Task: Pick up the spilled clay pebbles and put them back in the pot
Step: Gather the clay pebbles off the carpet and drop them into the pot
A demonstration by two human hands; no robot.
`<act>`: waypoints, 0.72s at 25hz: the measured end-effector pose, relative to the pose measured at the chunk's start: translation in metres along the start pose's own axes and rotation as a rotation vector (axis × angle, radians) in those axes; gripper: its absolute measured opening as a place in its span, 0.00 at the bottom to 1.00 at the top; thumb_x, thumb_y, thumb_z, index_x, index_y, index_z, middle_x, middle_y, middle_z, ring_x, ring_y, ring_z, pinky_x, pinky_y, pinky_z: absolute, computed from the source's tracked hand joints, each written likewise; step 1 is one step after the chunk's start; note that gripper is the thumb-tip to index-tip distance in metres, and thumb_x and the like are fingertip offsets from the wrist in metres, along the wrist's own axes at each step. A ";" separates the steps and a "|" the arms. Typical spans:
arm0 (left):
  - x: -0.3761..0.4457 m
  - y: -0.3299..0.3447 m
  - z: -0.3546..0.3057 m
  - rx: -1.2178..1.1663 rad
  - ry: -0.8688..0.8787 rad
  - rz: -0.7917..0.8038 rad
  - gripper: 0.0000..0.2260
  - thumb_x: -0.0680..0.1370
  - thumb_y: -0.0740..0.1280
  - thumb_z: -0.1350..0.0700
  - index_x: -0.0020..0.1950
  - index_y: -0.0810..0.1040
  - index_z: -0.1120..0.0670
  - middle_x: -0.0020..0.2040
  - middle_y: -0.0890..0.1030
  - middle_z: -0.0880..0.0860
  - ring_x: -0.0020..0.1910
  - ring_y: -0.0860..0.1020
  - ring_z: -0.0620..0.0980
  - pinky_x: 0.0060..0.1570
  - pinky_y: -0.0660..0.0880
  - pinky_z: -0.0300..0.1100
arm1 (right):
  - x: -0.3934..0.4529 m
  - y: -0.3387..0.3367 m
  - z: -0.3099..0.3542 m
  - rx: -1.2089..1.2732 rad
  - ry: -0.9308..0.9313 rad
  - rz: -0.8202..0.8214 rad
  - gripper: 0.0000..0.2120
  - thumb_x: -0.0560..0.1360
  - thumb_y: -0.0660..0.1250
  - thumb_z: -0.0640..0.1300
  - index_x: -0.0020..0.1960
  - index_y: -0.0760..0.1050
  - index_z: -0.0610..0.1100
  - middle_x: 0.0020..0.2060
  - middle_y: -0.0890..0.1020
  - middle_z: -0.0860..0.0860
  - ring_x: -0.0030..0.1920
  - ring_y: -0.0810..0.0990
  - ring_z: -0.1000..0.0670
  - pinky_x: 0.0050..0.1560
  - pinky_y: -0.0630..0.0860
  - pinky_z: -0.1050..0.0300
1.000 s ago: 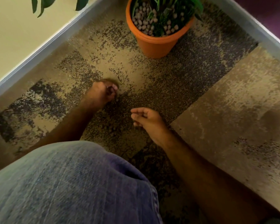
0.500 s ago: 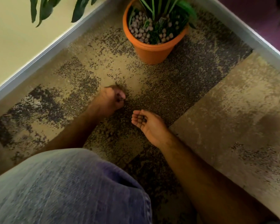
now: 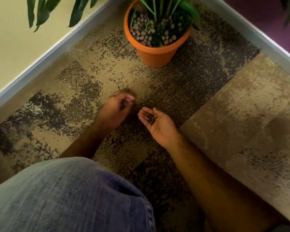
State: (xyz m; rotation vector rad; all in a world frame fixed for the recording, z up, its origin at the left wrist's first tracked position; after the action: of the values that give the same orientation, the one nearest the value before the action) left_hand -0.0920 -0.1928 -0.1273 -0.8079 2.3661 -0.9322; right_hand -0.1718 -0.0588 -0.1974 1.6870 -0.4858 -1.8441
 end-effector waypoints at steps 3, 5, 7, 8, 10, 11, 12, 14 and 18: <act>-0.005 0.006 0.046 0.301 -0.110 0.059 0.17 0.76 0.73 0.55 0.64 0.76 0.52 0.59 0.75 0.53 0.55 0.74 0.48 0.54 0.75 0.43 | 0.001 -0.005 0.003 0.013 -0.002 -0.018 0.19 0.85 0.54 0.45 0.58 0.76 0.31 0.51 0.82 0.38 0.54 0.82 0.43 0.53 0.81 0.52; -0.011 0.015 0.058 0.307 -0.105 0.097 0.14 0.75 0.74 0.59 0.60 0.79 0.54 0.59 0.75 0.56 0.55 0.76 0.54 0.54 0.74 0.45 | 0.002 -0.008 0.002 0.008 -0.004 -0.031 0.19 0.85 0.54 0.45 0.57 0.77 0.31 0.50 0.82 0.38 0.54 0.82 0.44 0.52 0.81 0.53; -0.011 0.016 0.054 0.291 -0.031 0.076 0.08 0.76 0.71 0.64 0.53 0.82 0.55 0.54 0.76 0.56 0.51 0.79 0.56 0.49 0.73 0.42 | 0.003 -0.009 0.001 -0.008 -0.011 -0.042 0.18 0.85 0.54 0.44 0.55 0.77 0.32 0.49 0.82 0.38 0.53 0.83 0.44 0.50 0.83 0.53; -0.011 0.017 0.052 0.291 -0.016 0.074 0.07 0.76 0.70 0.65 0.52 0.82 0.55 0.53 0.77 0.55 0.49 0.79 0.55 0.48 0.73 0.42 | 0.005 -0.010 0.001 -0.013 -0.017 -0.047 0.18 0.85 0.55 0.44 0.55 0.78 0.32 0.49 0.82 0.38 0.52 0.83 0.44 0.49 0.84 0.54; -0.010 0.013 0.044 0.255 -0.008 0.050 0.06 0.77 0.70 0.64 0.51 0.81 0.55 0.52 0.77 0.53 0.49 0.78 0.52 0.48 0.75 0.44 | 0.007 -0.012 0.002 -0.029 -0.025 -0.050 0.17 0.84 0.57 0.43 0.56 0.78 0.31 0.49 0.83 0.38 0.53 0.83 0.44 0.49 0.84 0.53; -0.009 0.010 0.035 0.218 0.014 0.020 0.06 0.77 0.70 0.63 0.51 0.81 0.54 0.51 0.77 0.51 0.49 0.77 0.50 0.49 0.77 0.45 | 0.007 -0.013 0.001 -0.041 -0.023 -0.050 0.16 0.84 0.57 0.43 0.57 0.77 0.31 0.50 0.83 0.38 0.54 0.83 0.44 0.49 0.84 0.53; -0.008 0.009 0.022 0.173 0.055 -0.010 0.05 0.77 0.70 0.62 0.51 0.80 0.54 0.51 0.77 0.49 0.49 0.77 0.48 0.49 0.77 0.45 | 0.008 -0.013 0.000 -0.053 -0.022 -0.048 0.16 0.84 0.57 0.43 0.58 0.77 0.31 0.51 0.83 0.38 0.55 0.83 0.44 0.50 0.84 0.54; -0.007 0.015 -0.013 0.082 0.164 -0.003 0.05 0.77 0.71 0.59 0.53 0.80 0.52 0.50 0.77 0.46 0.48 0.77 0.43 0.48 0.77 0.40 | 0.006 -0.013 0.001 -0.068 -0.022 -0.037 0.15 0.84 0.58 0.43 0.59 0.77 0.32 0.53 0.83 0.39 0.54 0.84 0.45 0.50 0.83 0.54; -0.006 0.047 -0.064 0.052 0.304 0.152 0.09 0.78 0.71 0.55 0.58 0.79 0.49 0.53 0.80 0.45 0.52 0.73 0.40 0.50 0.71 0.34 | 0.003 -0.012 0.008 -0.087 -0.012 0.016 0.15 0.83 0.57 0.42 0.63 0.76 0.37 0.55 0.84 0.43 0.48 0.85 0.51 0.42 0.82 0.60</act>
State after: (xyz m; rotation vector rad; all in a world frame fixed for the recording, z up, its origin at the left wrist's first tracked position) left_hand -0.1430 -0.1323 -0.1185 -0.4851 2.6046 -1.1118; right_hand -0.1820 -0.0525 -0.2061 1.6111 -0.4170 -1.8379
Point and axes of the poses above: each hand's wrist, its own x-axis towards the middle knuckle, its own y-axis out of the palm, z = x × y, the point moved 9 cm from there along x, towards the middle knuckle
